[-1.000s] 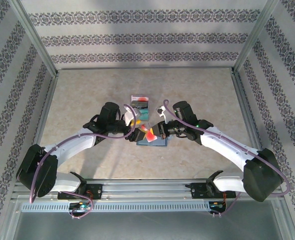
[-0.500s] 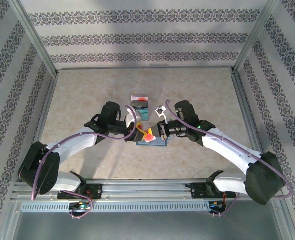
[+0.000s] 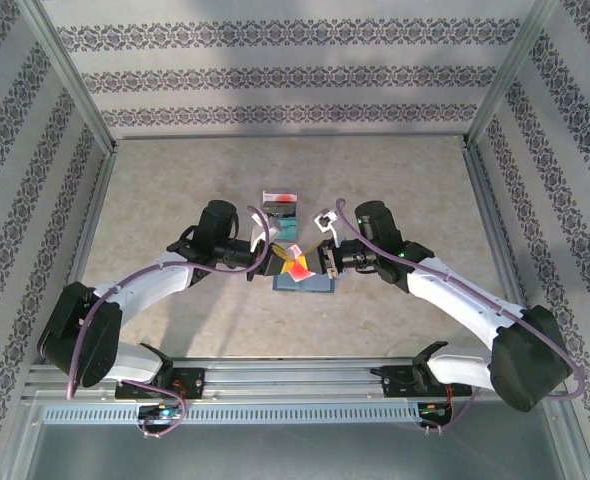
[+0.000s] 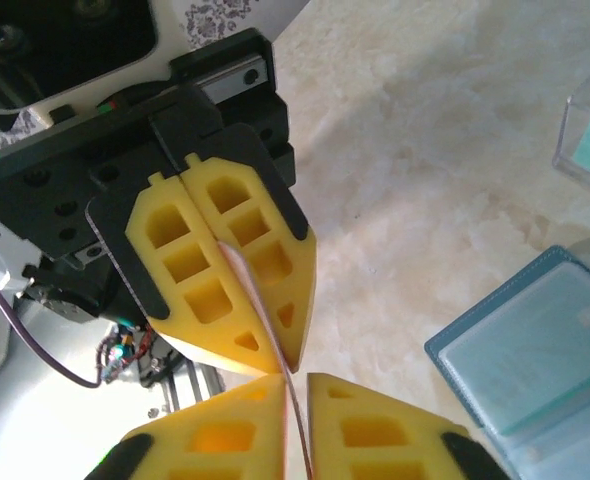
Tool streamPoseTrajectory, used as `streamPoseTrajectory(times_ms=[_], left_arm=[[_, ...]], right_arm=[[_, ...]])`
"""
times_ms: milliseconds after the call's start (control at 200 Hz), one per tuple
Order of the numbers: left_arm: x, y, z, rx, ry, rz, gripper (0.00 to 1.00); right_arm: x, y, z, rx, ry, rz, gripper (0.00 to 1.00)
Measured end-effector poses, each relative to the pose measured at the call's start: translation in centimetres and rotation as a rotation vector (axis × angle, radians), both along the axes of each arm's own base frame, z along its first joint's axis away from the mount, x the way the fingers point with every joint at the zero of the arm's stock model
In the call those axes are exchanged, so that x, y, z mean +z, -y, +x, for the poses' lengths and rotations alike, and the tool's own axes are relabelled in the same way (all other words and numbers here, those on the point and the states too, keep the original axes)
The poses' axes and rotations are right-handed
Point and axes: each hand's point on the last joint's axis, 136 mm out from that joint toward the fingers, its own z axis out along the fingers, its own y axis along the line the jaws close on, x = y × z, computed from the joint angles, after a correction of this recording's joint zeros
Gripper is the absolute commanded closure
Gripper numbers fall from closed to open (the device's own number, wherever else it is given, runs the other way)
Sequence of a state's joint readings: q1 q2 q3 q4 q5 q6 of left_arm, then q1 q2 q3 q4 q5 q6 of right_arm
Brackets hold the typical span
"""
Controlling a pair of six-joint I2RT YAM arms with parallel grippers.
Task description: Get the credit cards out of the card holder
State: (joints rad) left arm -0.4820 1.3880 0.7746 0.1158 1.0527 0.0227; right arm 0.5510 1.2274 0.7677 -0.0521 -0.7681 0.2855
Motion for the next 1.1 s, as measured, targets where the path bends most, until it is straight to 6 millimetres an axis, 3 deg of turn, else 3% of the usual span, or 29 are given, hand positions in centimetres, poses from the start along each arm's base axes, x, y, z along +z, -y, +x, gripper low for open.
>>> streamPoseTrajectory(times_ms=[30, 125, 315, 630, 844, 1099], left_arm=[[0.1, 0.0, 0.0, 0.001, 0.001, -0.003, 1.0], [0.6, 0.1, 0.6, 0.024, 0.009, -0.016, 1.0], [1.9, -0.3, 1.9, 0.155, 0.049, -0.09, 1.0], [5.1, -1.6, 3.8, 0.354, 0.049, -0.261, 1.0], [7.2, -1.5, 4.1, 0.366, 0.013, -0.369, 1.0], [6.9, -1.4, 4.1, 0.363, -0.047, -0.404, 1.0]], right_arm=[[0.0, 0.1, 0.1, -0.005, 0.004, 0.003, 0.66], [0.0, 0.6, 0.4, -0.036, 0.024, 0.017, 0.57], [0.6, 2.5, 0.5, -0.158, 0.082, 0.065, 0.46], [0.7, 4.2, 1.0, -0.325, 0.118, 0.19, 0.46], [2.0, 2.9, 1.7, -0.319, 0.133, 0.282, 0.48], [2.7, 1.2, 2.4, -0.272, 0.141, 0.33, 0.51]])
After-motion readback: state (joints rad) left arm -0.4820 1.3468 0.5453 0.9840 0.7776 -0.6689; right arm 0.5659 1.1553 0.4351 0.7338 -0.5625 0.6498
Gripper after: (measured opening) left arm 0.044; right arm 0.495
